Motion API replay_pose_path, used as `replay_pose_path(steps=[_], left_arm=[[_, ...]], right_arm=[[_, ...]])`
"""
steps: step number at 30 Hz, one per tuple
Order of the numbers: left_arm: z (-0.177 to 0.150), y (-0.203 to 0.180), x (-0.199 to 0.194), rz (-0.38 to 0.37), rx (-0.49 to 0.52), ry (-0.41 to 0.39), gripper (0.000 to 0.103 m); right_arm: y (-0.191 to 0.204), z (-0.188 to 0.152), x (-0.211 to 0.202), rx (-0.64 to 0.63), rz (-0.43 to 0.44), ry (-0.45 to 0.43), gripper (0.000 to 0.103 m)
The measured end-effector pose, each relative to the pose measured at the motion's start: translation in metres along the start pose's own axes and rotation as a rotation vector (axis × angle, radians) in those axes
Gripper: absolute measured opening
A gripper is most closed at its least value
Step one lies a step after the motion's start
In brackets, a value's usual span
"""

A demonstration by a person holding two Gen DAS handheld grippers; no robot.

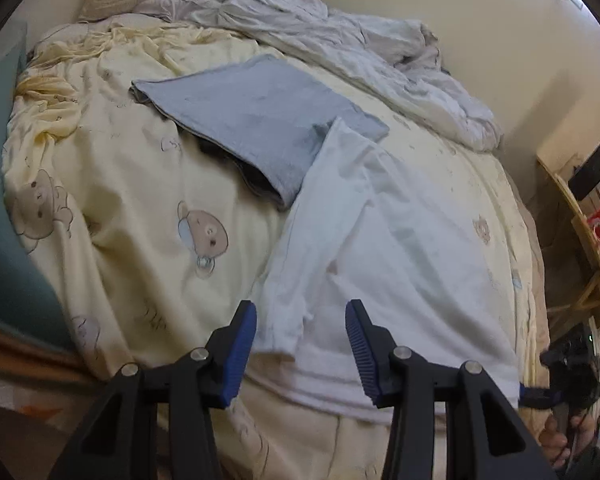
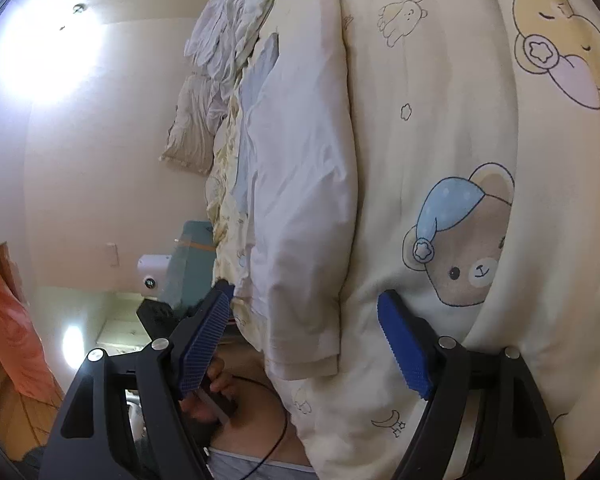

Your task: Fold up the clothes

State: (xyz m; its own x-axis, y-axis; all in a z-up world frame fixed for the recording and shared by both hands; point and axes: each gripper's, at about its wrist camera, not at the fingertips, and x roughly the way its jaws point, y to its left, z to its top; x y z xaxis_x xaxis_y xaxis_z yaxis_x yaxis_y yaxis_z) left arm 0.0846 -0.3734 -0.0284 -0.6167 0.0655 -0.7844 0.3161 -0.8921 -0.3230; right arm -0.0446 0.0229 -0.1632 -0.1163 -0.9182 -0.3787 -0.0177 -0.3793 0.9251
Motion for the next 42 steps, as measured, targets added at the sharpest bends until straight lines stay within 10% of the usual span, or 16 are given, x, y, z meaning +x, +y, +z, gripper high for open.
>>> replay_pose_path(steps=[9,14,18,19,20,21,23,32,42], left_arm=[[-0.004,0.017,0.024,0.036,-0.054,0.086,0.051],[-0.012,0.031,0.024,-0.145,-0.205,0.135,0.051],[-0.011,0.027,0.033,-0.122,-0.216,0.116,0.051],[-0.01,0.026,0.034,-0.119,-0.215,0.11,0.048],[-0.009,0.025,0.035,-0.116,-0.214,0.105,0.015],[-0.006,0.023,0.038,-0.104,-0.205,0.111,0.005],[-0.003,0.025,0.036,-0.162,-0.239,0.114,0.004],[0.02,0.021,-0.032,-0.555,-0.278,-0.171,0.004],[0.022,0.037,-0.008,-0.493,-0.441,-0.159,0.004]], right_arm=[[0.001,0.002,0.008,0.0,-0.005,-0.003,0.081],[-0.001,0.002,0.008,-0.008,-0.016,0.003,0.081],[-0.002,-0.001,0.005,-0.024,-0.014,0.006,0.081],[-0.003,-0.001,0.005,-0.025,-0.014,0.004,0.081],[-0.003,-0.002,0.005,-0.025,-0.013,0.002,0.081],[-0.003,-0.003,0.004,-0.03,-0.017,0.001,0.081],[-0.003,-0.005,0.003,-0.04,-0.023,-0.003,0.081],[-0.011,-0.016,-0.022,0.057,0.121,-0.06,0.081],[-0.001,-0.033,0.011,0.052,0.062,-0.017,0.081]])
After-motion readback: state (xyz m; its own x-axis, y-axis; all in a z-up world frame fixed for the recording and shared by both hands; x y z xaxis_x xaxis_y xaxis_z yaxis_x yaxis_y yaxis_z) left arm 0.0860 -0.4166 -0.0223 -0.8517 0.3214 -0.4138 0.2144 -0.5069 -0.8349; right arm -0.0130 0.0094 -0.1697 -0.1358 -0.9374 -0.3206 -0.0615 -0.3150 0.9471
